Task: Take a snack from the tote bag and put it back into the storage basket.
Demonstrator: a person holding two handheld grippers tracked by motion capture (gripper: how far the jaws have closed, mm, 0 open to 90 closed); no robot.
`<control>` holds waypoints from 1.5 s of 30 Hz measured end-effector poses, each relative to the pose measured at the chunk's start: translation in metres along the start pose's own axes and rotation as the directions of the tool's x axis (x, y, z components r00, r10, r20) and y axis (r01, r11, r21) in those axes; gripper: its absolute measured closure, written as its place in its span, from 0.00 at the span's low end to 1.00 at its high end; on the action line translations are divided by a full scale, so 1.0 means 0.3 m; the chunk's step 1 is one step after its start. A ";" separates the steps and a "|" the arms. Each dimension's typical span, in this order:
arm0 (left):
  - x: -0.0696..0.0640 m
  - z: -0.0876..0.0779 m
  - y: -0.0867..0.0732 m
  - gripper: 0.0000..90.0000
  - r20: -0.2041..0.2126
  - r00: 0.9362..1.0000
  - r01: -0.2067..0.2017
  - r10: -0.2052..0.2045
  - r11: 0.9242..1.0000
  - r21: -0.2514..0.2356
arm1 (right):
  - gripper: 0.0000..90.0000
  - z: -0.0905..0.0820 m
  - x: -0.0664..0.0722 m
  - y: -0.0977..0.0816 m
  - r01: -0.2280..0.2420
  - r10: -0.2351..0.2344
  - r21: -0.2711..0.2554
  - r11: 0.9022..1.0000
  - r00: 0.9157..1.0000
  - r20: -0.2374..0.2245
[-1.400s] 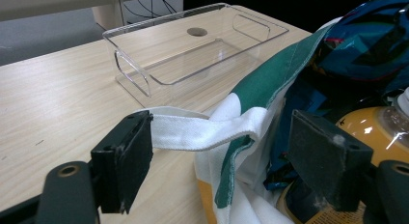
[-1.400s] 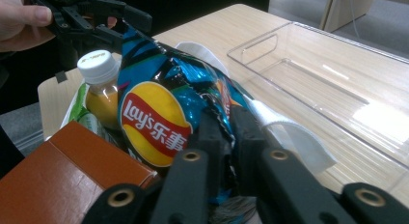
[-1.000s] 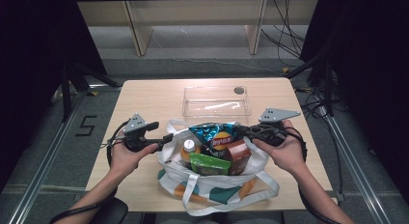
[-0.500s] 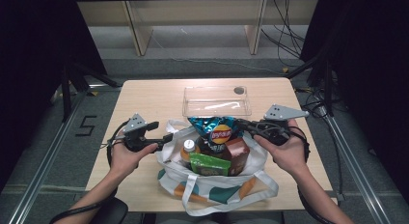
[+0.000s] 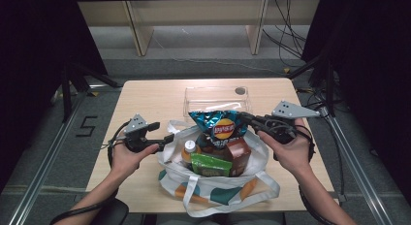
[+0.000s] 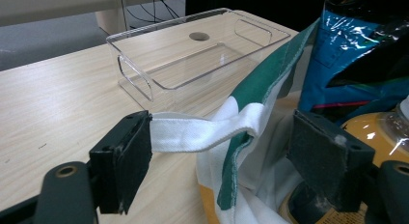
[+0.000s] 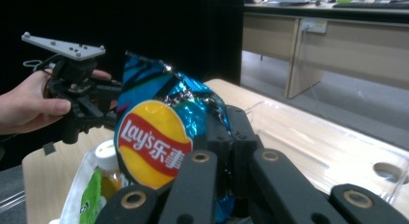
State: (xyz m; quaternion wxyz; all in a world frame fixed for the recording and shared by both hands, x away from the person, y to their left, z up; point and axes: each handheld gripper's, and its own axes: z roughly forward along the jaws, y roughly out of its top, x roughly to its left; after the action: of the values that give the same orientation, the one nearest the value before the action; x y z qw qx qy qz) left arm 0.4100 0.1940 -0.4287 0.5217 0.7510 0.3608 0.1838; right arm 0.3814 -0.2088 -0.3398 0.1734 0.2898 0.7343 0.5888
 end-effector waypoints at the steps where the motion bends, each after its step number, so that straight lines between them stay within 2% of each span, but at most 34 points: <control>1: 0.000 0.000 0.000 0.25 0.000 1.000 0.001 -0.001 1.000 0.000 | 1.00 -0.002 -0.003 0.005 0.013 -0.013 0.004 1.000 1.000 0.003; 3: 0.000 0.000 0.000 0.25 0.000 1.000 0.001 -0.001 1.000 -0.001 | 1.00 -0.002 -0.004 0.008 0.002 -0.002 -0.003 1.000 1.000 0.006; 4: -0.001 -0.001 -0.001 0.25 -0.002 1.000 0.014 -0.014 1.000 -0.002 | 1.00 0.000 -0.010 0.010 0.024 -0.024 -0.033 0.999 1.000 0.021; 6: 0.000 -0.002 -0.001 0.25 -0.002 1.000 0.007 -0.007 1.000 -0.002 | 1.00 -0.004 -0.006 0.014 -0.005 0.005 -0.024 1.000 1.000 0.013; 7: 0.001 -0.002 0.000 0.25 -0.001 1.000 0.005 -0.005 1.000 -0.003 | 1.00 -0.004 -0.006 0.014 -0.005 0.005 -0.024 1.000 1.000 0.013; 8: 0.001 -0.002 0.000 0.25 0.000 1.000 0.006 -0.006 1.000 -0.003 | 1.00 -0.009 -0.004 0.021 -0.015 0.016 -0.037 0.999 1.000 0.020; 12: 0.000 0.000 0.001 0.25 0.003 1.000 0.010 -0.010 1.000 -0.008 | 1.00 -0.015 -0.011 0.036 -0.003 0.005 -0.071 0.997 1.000 0.031; 13: 0.000 0.000 0.001 0.25 0.004 1.000 0.009 -0.009 1.000 -0.009 | 1.00 -0.022 -0.005 0.046 -0.028 0.031 -0.080 0.996 0.999 0.036; 14: -0.001 0.000 0.002 0.25 -0.001 1.000 0.003 -0.003 1.000 -0.003 | 1.00 -0.023 -0.012 0.052 -0.004 0.008 -0.101 0.995 0.999 0.043; 15: -0.001 0.001 0.001 0.25 0.001 1.000 0.003 -0.003 1.000 -0.003 | 1.00 -0.022 -0.010 0.055 -0.022 0.025 -0.098 0.995 0.999 0.029; 16: -0.002 0.001 0.001 0.25 0.001 1.000 0.002 -0.002 1.000 -0.004 | 1.00 -0.025 -0.014 0.060 -0.004 0.009 -0.096 0.995 0.999 0.042; 18: -0.002 0.002 0.001 0.25 0.006 1.000 0.001 -0.001 1.000 -0.012 | 1.00 -0.022 -0.015 0.062 -0.019 0.023 -0.102 0.995 0.999 0.040; 20: -0.002 0.002 0.002 0.25 0.006 1.000 0.002 -0.002 1.000 -0.013 | 1.00 -0.024 -0.017 0.065 -0.008 0.013 -0.108 0.994 0.999 0.050; 21: -0.001 0.002 0.002 0.25 0.005 1.000 0.003 -0.003 1.000 -0.012 | 1.00 -0.023 -0.020 0.069 -0.011 0.015 -0.116 0.993 0.999 0.038; 22: -0.002 0.001 0.002 0.25 -0.002 1.000 0.001 -0.001 1.000 -0.008 | 1.00 -0.026 -0.017 0.071 -0.022 0.027 -0.111 0.994 0.999 0.046; 24: -0.001 0.001 0.002 0.25 -0.002 1.000 0.000 0.000 1.000 -0.008 | 1.00 -0.025 -0.019 0.073 -0.017 0.023 -0.118 0.993 0.998 0.052; 25: -0.002 0.002 0.002 0.25 -0.002 1.000 0.001 -0.001 1.000 -0.008 | 1.00 -0.026 -0.017 0.078 -0.031 0.038 -0.120 0.992 0.998 0.051; 27: -0.002 0.002 0.002 0.25 -0.002 1.000 0.001 -0.001 1.000 -0.008 | 1.00 -0.027 -0.019 0.087 -0.020 0.028 -0.128 0.992 0.998 0.058; 29: -0.002 0.002 0.002 0.25 -0.003 1.000 0.000 0.000 1.000 -0.008 | 1.00 -0.027 -0.016 0.091 -0.031 0.039 -0.135 0.990 0.998 0.054; 33: -0.003 0.003 0.002 0.25 -0.004 1.000 -0.002 0.002 1.000 -0.010 | 1.00 -0.032 -0.016 0.120 -0.001 0.012 -0.163 0.987 0.998 0.068; 34: -0.003 0.003 0.003 0.25 -0.004 1.000 -0.002 0.002 1.000 -0.011 | 1.00 -0.034 -0.013 0.125 -0.014 0.025 -0.160 0.987 0.997 0.067; 35: -0.003 0.002 0.004 0.25 -0.003 1.000 -0.007 0.006 1.000 -0.012 | 1.00 -0.034 -0.017 0.130 0.000 0.013 -0.167 0.986 0.997 0.074; 39: -0.003 0.002 0.003 0.25 -0.007 1.000 -0.004 0.004 1.000 -0.009 | 1.00 -0.038 -0.019 0.140 -0.013 0.024 -0.160 0.987 0.998 0.066; 41: -0.002 0.003 0.002 0.25 -0.007 1.000 -0.003 0.003 1.000 -0.011 | 1.00 -0.036 -0.022 0.145 -0.013 0.027 -0.183 0.983 0.997 0.075; 44: -0.002 0.002 0.002 0.25 -0.007 1.000 -0.003 0.003 1.000 -0.012 | 1.00 -0.037 -0.024 0.154 -0.014 0.029 -0.189 0.982 0.997 0.074; 45: -0.002 0.002 0.002 0.25 -0.008 1.000 -0.004 0.004 1.000 -0.013 | 1.00 -0.037 -0.026 0.159 -0.001 0.017 -0.198 0.980 0.997 0.078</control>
State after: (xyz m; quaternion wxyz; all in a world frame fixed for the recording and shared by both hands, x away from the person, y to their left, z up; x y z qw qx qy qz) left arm 0.4104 0.1930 -0.4283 0.5248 0.7476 0.3601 0.1899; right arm 0.3913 -0.2156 -0.2917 0.2276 0.2976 0.6632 0.6479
